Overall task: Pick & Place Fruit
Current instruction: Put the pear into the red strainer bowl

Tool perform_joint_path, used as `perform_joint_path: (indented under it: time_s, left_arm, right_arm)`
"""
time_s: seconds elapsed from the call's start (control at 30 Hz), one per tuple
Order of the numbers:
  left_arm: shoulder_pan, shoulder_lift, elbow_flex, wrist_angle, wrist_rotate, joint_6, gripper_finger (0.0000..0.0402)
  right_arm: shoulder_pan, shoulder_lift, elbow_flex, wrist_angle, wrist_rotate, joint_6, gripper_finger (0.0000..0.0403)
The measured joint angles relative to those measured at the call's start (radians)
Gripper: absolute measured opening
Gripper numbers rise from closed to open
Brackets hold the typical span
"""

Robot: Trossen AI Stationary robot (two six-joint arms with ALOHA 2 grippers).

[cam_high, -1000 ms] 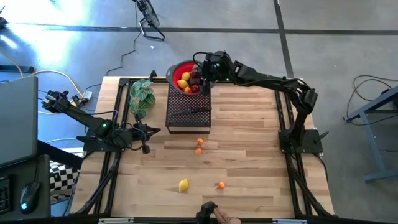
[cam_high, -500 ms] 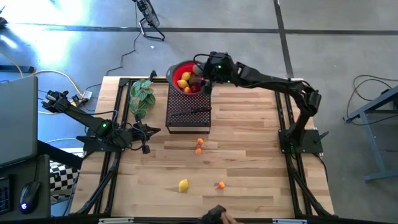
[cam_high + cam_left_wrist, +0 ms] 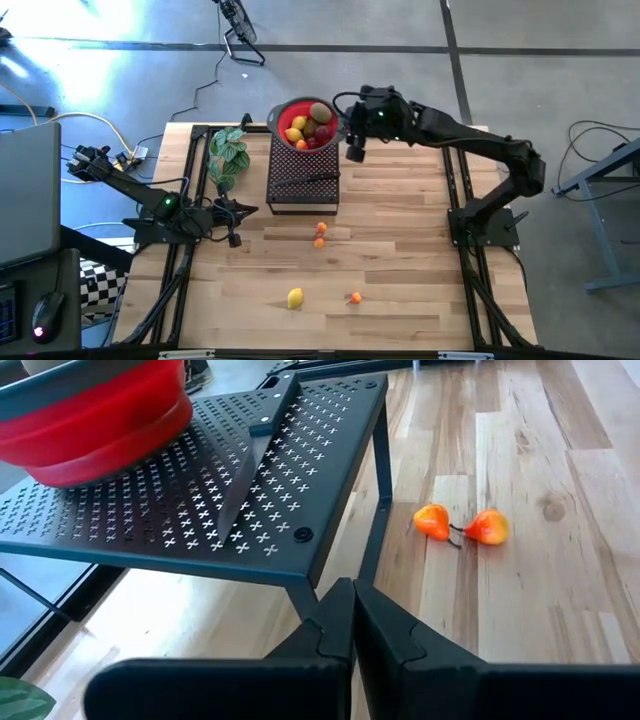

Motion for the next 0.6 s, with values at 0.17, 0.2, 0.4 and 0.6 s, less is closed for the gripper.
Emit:
perform_joint_path:
  time_s: [0.17, 0.2, 0.4, 0.6]
  left_arm:
    - [0.0, 0.0, 0.0, 0.0, 0.0, 0.003, 0.0003]
    - [0.0, 0.0, 0.0, 0.0, 0.0, 0.003, 0.0003]
    - [0.0, 0.0, 0.0, -0.008, 0.0, 0.003, 0.0003]
    - [0.0, 0.0, 0.0, -0.009, 0.011, 0.003, 0.0003]
  right_arm:
    - [0.024, -0.04, 0.0, -0.134, -0.01, 0.135, 0.0127]
    - [0.028, -0.044, 0.0, -0.161, -0.01, 0.165, 0.0119]
    - [0.084, -0.046, 0.0, -0.28, -0.075, 0.293, 0.0082]
    - [0.207, -0.037, -0.001, -0.322, -0.143, 0.387, 0.0061]
